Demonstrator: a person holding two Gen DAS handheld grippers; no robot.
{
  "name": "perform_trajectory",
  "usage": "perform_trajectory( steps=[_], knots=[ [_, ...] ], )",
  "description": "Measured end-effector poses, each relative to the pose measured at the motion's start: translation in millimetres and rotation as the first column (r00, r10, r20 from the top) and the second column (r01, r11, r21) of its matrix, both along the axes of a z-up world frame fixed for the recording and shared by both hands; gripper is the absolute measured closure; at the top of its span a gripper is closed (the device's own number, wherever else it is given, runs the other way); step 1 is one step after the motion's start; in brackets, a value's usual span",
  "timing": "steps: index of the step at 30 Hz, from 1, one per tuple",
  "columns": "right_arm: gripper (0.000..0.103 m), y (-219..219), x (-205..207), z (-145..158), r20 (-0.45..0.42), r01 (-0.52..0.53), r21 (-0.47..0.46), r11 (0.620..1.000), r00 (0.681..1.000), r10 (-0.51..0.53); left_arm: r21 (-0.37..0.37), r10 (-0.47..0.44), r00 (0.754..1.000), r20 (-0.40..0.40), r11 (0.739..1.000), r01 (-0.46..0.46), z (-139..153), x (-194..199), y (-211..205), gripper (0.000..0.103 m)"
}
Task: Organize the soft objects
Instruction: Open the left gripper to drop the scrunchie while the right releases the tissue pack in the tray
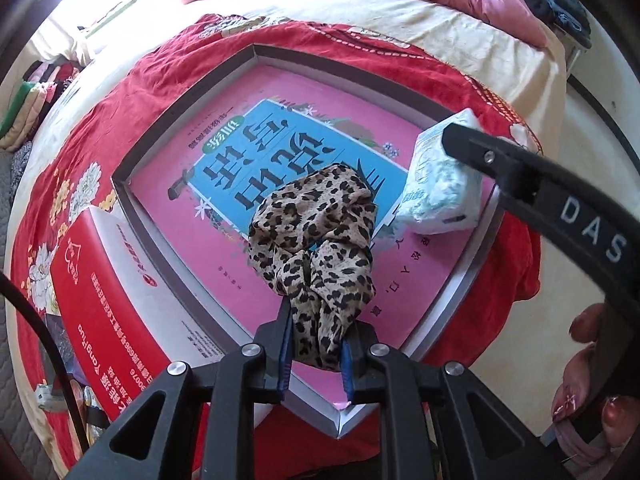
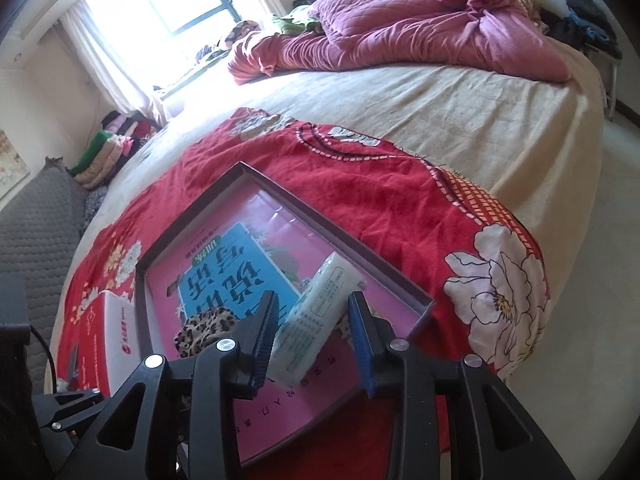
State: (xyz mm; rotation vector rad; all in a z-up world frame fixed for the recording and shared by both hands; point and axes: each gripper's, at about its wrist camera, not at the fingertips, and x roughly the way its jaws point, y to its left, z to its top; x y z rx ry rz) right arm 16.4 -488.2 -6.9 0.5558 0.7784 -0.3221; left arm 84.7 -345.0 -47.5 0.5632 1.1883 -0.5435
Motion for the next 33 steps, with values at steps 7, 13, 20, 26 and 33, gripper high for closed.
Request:
perform_trajectory(
  steps=[7, 13, 20, 26, 33],
  knots=[
    [0.049, -4, -4, 5, 0.014, 0.023, 0.007, 1.0, 1.0, -0.023, -0.022, 0.018, 1.0, -0.014, 1.0, -0.018, -2, 2, 5, 0.071],
    [0.045, -2, -7, 10, 0.021, 0.03, -0.013, 0.999, 0.999, -0.029, -0.062, 0.028, 1.0, -0.014, 0.998, -0.028, 5, 2, 8, 0.047],
    [0.037, 2, -7, 16, 0.019, 0.038, -0.04, 0.998, 0.999, -0.038, -0.128, 0.072, 0.997, 0.001, 0.989, -0.071, 20, 4, 24, 0.038],
    [0.033, 4, -10, 25, 0.033, 0.054, -0.063, 0.997, 0.998, -0.052, -0.176, 0.09, 0.996, 0.022, 0.981, -0.085, 41, 4, 35, 0.033],
    [0.03, 14, -11, 37, 0.035, 0.044, -0.113, 0.993, 0.999, -0.041, -0.224, 0.127, 0.991, 0.028, 0.968, -0.118, 58, 3, 53, 0.03]
  ],
)
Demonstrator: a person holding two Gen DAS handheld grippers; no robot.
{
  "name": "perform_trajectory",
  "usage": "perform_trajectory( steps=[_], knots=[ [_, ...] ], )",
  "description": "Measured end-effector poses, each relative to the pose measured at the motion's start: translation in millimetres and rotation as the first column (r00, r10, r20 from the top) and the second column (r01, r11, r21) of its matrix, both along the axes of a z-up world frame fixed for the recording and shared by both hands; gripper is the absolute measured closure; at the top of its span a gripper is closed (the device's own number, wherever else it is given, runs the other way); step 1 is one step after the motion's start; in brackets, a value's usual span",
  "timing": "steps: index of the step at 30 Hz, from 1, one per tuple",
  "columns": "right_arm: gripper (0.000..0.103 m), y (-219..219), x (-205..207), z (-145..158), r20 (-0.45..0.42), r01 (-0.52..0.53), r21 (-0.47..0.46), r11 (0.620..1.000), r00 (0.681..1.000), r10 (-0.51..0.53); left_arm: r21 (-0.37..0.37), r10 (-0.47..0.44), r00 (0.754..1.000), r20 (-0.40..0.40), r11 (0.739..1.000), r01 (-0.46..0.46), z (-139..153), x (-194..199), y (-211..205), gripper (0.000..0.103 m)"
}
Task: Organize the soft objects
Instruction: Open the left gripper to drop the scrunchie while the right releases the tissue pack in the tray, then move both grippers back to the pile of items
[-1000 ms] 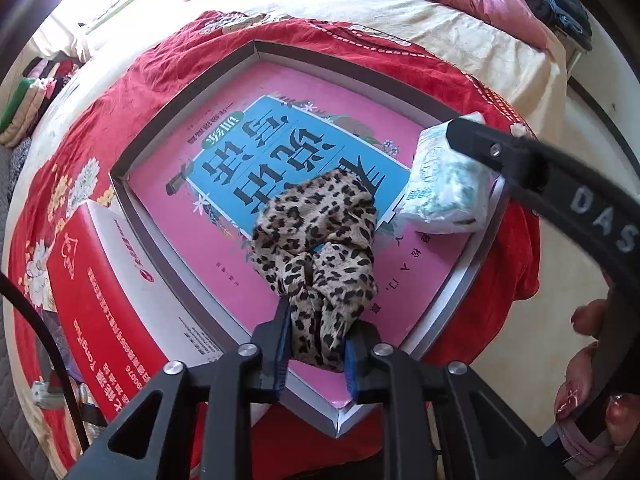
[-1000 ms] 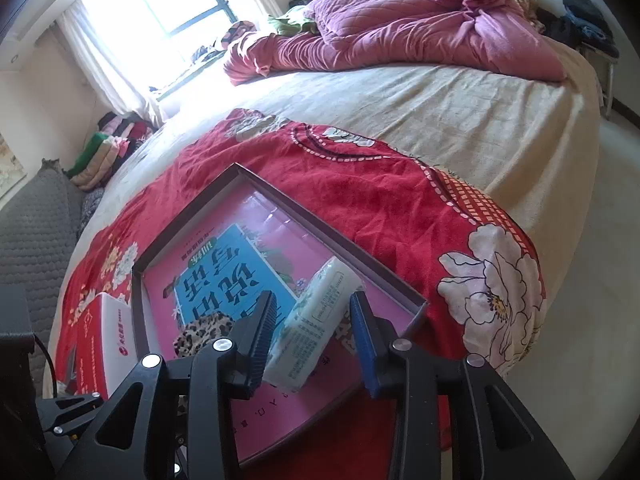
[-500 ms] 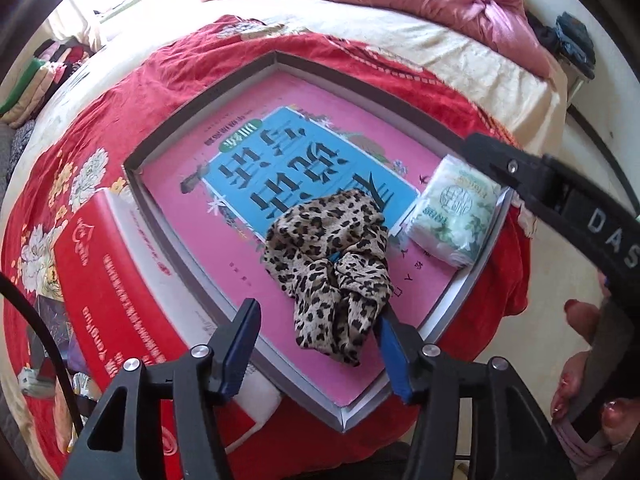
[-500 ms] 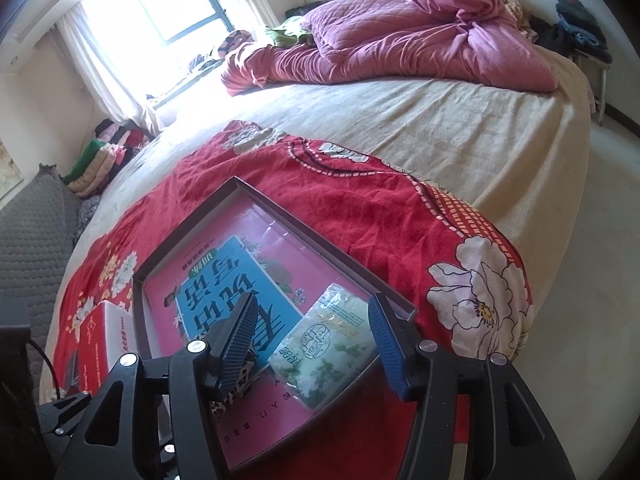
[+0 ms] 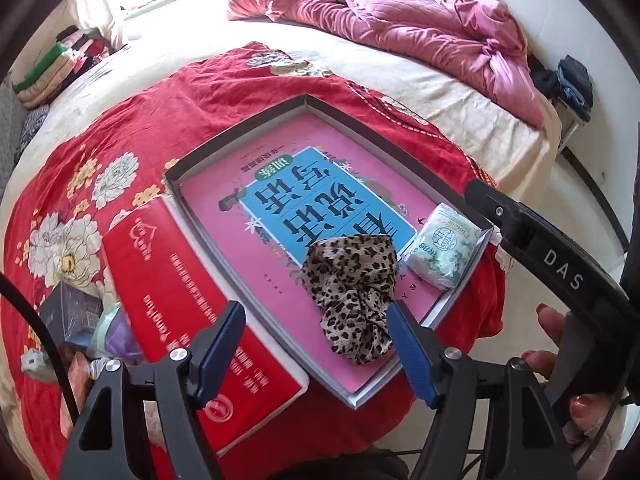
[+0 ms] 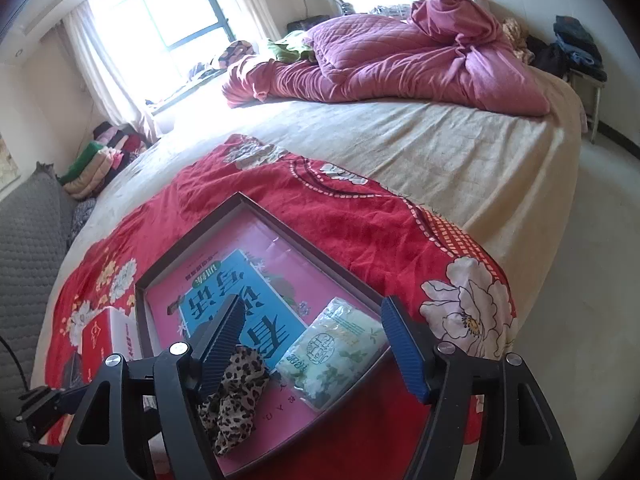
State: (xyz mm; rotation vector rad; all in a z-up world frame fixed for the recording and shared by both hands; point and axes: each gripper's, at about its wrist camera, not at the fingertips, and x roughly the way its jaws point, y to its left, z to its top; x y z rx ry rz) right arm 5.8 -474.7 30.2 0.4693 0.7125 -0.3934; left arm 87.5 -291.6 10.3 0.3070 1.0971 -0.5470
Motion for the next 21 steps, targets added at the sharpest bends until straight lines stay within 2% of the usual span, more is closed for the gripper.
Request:
perform_trajectory(
  steps=[6, 13, 18, 21],
  knots=[
    [0.03, 17, 0, 14, -0.001, -0.017, -0.069, 0.997, 1.0, 0.017, -0.008, 0.029, 0.999, 0.024, 1.0, -0.028, 9, -5, 14, 0.03],
    [0.029, 33, -5, 31, 0.008, -0.032, -0.128, 0.991, 0.999, 0.034, -0.067, 0.073, 0.996, 0.051, 0.995, -0.069, 30, -11, 45, 0.03],
    [0.029, 41, -16, 54, 0.03, -0.024, -0.191, 0.981, 0.999, 0.03, -0.104, 0.12, 0.991, 0.067, 0.988, -0.112, 48, -12, 73, 0.029],
    [0.029, 49, -21, 70, 0.053, -0.017, -0.213, 0.977, 0.998, 0.028, -0.105, 0.147, 0.984, 0.104, 0.985, -0.137, 60, -15, 92, 0.029]
  ],
)
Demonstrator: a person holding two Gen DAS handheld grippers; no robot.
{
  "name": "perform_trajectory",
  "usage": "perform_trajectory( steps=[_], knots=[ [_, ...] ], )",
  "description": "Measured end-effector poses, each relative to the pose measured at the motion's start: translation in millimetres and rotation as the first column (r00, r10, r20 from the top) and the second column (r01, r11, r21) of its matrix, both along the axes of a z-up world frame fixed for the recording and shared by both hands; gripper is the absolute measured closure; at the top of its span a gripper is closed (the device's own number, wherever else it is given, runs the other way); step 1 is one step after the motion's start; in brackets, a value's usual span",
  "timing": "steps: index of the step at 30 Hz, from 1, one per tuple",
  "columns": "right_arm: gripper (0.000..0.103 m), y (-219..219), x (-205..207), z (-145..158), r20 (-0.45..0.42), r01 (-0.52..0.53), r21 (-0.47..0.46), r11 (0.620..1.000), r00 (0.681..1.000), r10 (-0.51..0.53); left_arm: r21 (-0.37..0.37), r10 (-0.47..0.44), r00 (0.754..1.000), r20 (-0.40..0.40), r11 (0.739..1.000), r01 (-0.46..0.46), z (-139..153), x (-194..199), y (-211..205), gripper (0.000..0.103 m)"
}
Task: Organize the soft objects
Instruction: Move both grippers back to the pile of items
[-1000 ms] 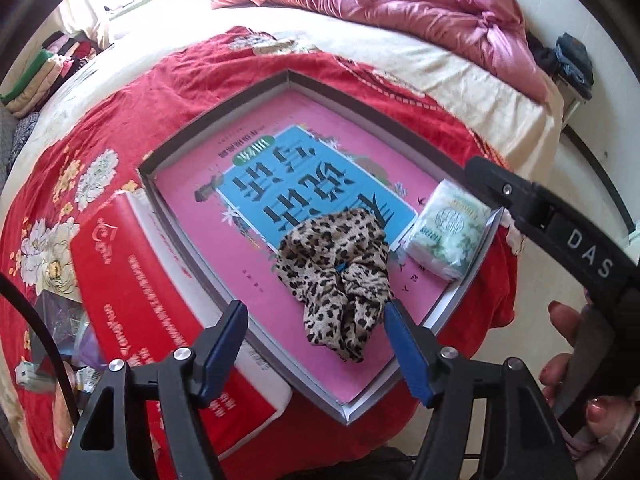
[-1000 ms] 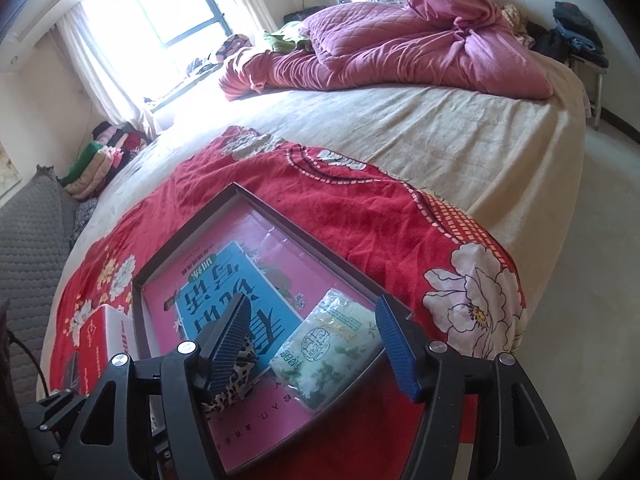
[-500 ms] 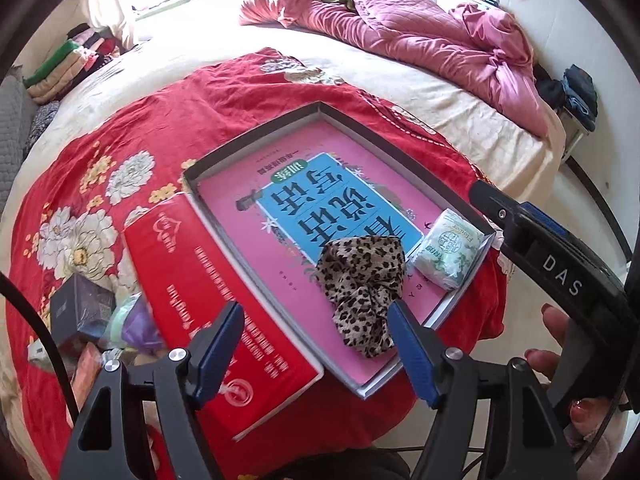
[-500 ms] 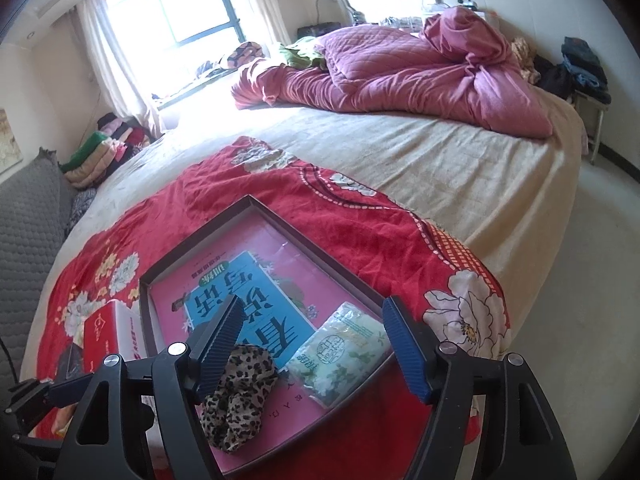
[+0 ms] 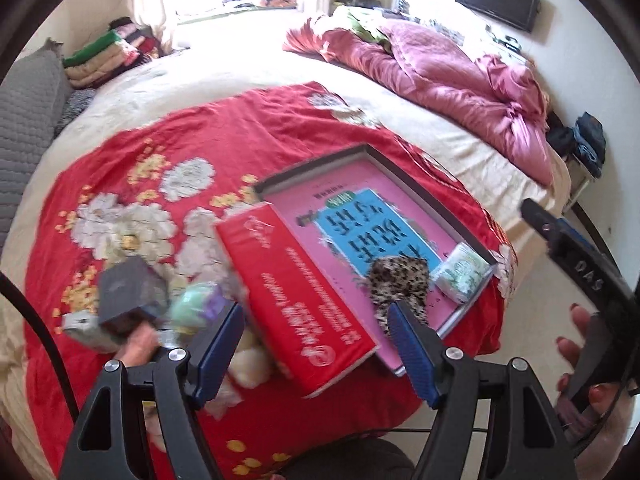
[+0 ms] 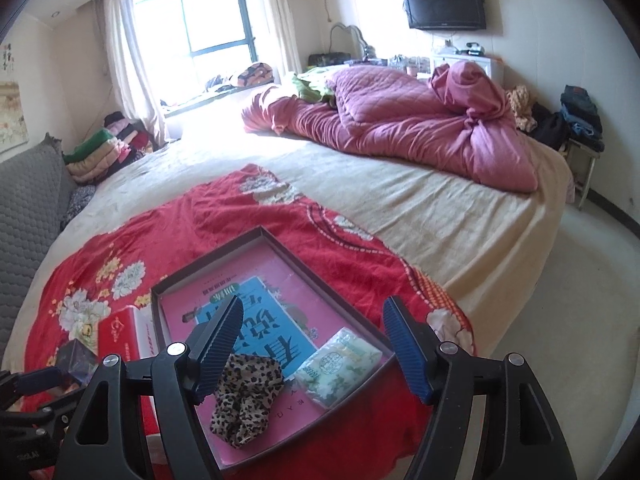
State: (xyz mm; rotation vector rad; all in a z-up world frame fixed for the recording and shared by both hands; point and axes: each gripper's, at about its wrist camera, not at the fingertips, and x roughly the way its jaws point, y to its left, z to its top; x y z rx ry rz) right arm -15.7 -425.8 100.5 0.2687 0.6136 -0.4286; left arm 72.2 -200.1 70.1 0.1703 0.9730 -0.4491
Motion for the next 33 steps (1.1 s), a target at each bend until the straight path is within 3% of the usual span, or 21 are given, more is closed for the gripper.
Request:
perform_trajectory(
  steps=[10, 24, 33],
  knots=[
    [0.029, 50, -5, 38, 0.049, -0.096, -0.017, 0.995, 0.994, 0.096, -0.007, 0.075, 0.996, 0.039, 0.997, -0.075, 22, -9, 52, 0.029],
    [0.029, 122, -5, 52, 0.048, -0.242, -0.032, 0.97, 0.969, 0.243, -0.003, 0.151, 0.987, 0.055, 0.989, -0.151, 29, -18, 104, 0.029],
    [0.029, 162, 1, 51, 0.027, -0.334, -0.06, 0.941, 0.941, 0.336, -0.024, 0.273, 0.96, 0.056, 0.962, -0.272, 32, -7, 164, 0.029]
  ],
)
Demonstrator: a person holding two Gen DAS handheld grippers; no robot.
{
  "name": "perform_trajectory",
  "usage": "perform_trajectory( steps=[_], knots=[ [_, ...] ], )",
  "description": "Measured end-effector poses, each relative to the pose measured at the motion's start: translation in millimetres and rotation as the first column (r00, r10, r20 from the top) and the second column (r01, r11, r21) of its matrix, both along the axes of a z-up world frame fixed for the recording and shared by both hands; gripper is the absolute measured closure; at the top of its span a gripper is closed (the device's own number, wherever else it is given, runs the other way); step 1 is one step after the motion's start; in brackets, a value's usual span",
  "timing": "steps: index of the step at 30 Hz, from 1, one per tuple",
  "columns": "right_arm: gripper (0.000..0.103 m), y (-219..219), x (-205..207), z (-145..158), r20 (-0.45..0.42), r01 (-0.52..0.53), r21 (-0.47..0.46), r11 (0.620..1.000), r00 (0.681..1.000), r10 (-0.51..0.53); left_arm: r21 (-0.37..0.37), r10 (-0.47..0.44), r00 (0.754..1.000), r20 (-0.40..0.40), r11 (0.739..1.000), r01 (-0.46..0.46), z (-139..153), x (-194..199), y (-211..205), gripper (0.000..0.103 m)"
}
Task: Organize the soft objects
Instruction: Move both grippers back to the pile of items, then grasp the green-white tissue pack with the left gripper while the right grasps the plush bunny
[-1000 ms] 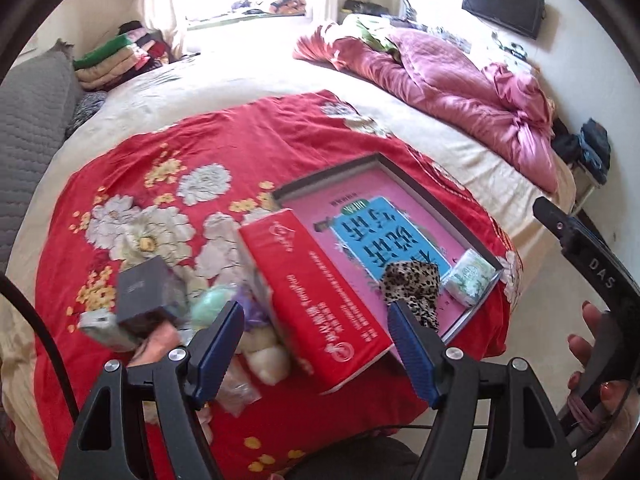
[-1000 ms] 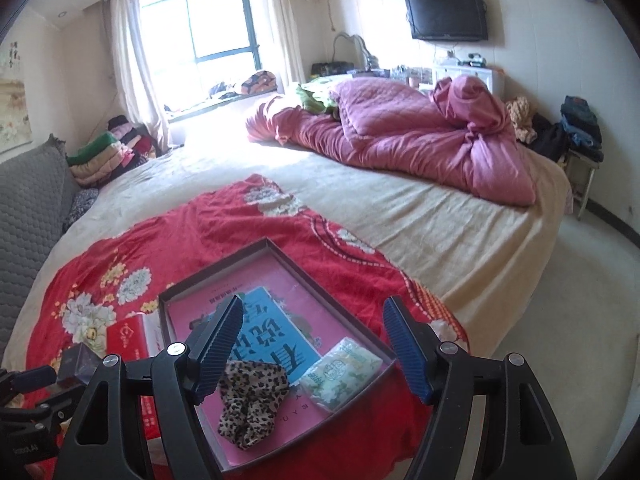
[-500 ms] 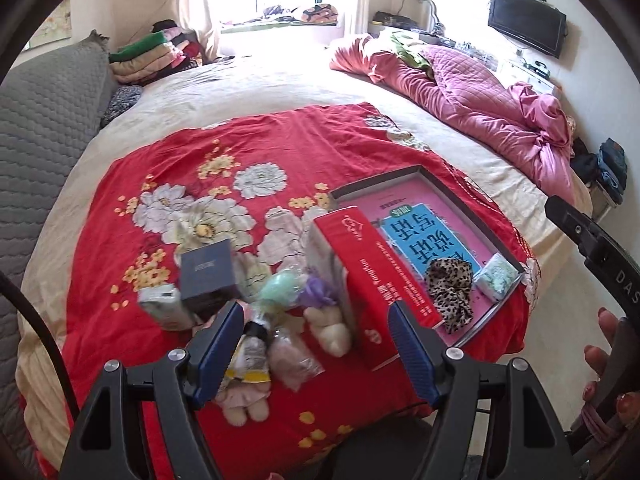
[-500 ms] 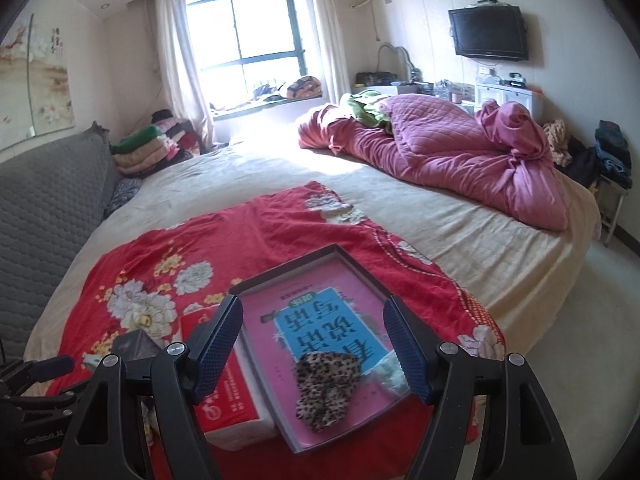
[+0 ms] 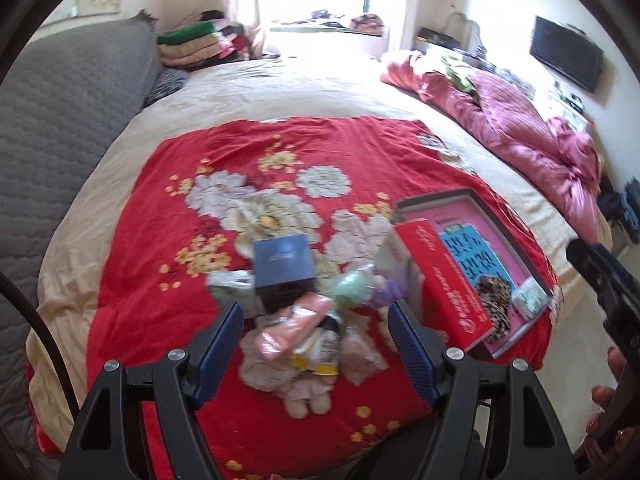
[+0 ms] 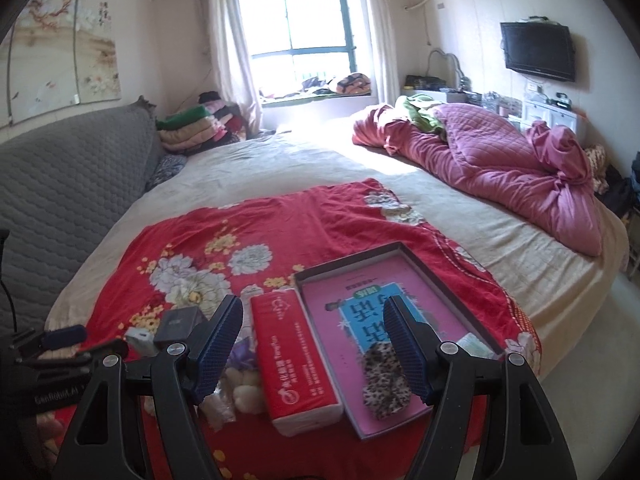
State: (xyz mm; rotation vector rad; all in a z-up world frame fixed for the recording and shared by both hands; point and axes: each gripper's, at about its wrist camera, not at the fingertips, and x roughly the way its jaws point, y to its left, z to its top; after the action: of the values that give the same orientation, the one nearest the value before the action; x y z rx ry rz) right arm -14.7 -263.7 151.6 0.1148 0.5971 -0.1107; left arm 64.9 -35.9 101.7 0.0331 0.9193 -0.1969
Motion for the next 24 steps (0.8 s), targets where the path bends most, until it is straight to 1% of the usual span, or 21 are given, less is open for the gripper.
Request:
perform_trajectory(
  steps=[6, 12, 14, 21, 24],
  knots=[
    [0.029, 19, 3, -7, -0.021, -0.046, -0.013, 0.999, 0.999, 0.045, -0.015, 0.108, 0.994, -0.01, 0.994, -0.108, -3, 4, 46, 0.029],
    [0.029, 39, 10, -21, -0.056, -0.095, -0.001, 0.996, 0.994, 0.094, -0.049, 0.165, 0.986, -0.033, 0.985, -0.166, -12, 5, 83, 0.029],
    [0.029, 49, 12, -27, -0.071, -0.115, -0.006, 0.993, 0.991, 0.114, -0.046, 0.188, 0.981, -0.038, 0.981, -0.189, -17, 5, 94, 0.029],
    [0.029, 80, 17, -48, -0.117, -0.185, -0.026, 0.982, 0.976, 0.181, -0.044, 0.216, 0.974, -0.065, 0.975, -0.219, -37, 5, 113, 0.029],
    [0.029, 92, 19, -60, -0.143, -0.21, -0.055, 0.976, 0.969, 0.2, -0.032, 0.218, 0.973, -0.074, 0.975, -0.221, -48, 5, 115, 0.029]
  ],
)
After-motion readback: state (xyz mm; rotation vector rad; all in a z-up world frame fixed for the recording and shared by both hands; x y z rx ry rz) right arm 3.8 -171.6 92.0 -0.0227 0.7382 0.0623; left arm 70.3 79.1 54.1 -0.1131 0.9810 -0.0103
